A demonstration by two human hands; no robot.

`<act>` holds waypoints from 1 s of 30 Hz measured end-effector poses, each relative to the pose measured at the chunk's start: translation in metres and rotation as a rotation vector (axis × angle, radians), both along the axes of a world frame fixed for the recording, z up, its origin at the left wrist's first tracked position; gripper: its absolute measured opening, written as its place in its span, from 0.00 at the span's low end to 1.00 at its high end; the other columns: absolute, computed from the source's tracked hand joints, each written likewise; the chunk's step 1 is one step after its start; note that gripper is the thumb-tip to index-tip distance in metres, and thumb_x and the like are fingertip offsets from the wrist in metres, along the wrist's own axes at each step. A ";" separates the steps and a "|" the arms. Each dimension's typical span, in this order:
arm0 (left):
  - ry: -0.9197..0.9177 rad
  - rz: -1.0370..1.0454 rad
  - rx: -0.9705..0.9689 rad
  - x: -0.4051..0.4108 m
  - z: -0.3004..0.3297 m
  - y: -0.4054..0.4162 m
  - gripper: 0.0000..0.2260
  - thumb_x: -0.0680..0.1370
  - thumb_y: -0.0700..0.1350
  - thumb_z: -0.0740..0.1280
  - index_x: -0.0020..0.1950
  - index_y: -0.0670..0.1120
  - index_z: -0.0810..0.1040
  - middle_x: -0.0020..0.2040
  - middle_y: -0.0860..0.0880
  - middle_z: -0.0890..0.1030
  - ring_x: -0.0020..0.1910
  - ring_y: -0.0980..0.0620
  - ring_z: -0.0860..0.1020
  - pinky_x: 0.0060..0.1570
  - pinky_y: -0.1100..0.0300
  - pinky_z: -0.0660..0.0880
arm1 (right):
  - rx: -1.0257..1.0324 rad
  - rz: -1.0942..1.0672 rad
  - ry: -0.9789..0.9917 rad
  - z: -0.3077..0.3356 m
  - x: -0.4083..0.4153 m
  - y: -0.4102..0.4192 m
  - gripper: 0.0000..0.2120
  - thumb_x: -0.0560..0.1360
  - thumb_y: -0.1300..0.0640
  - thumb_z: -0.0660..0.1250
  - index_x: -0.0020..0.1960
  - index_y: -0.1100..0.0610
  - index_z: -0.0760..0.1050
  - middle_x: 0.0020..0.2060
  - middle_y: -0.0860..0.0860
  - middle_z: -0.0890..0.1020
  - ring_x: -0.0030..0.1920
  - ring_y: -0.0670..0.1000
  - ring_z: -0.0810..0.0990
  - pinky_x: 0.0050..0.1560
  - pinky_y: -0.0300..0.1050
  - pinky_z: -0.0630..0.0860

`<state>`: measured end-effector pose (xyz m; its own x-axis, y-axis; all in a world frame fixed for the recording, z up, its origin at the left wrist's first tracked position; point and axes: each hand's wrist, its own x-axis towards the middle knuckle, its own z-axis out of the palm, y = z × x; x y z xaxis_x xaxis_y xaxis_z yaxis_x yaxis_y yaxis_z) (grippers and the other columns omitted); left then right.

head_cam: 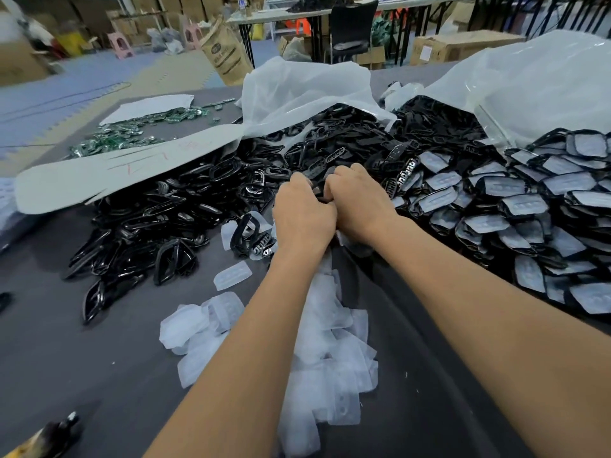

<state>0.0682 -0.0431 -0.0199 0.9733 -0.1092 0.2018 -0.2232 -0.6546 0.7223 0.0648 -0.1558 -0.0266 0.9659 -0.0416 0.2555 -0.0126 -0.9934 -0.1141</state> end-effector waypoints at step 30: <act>0.130 -0.035 -0.636 -0.018 -0.024 0.110 0.08 0.78 0.35 0.72 0.53 0.47 0.84 0.40 0.43 0.86 0.30 0.53 0.82 0.31 0.63 0.76 | 1.539 0.201 -0.194 -0.014 -0.072 0.072 0.10 0.76 0.76 0.66 0.50 0.63 0.76 0.38 0.70 0.78 0.32 0.54 0.77 0.31 0.43 0.77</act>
<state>0.0500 0.0672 -0.0435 0.9922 -0.0395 0.1184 -0.1214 -0.0842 0.9890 -0.0074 -0.0842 -0.0405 0.9462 -0.2490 0.2064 0.2354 0.0925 -0.9675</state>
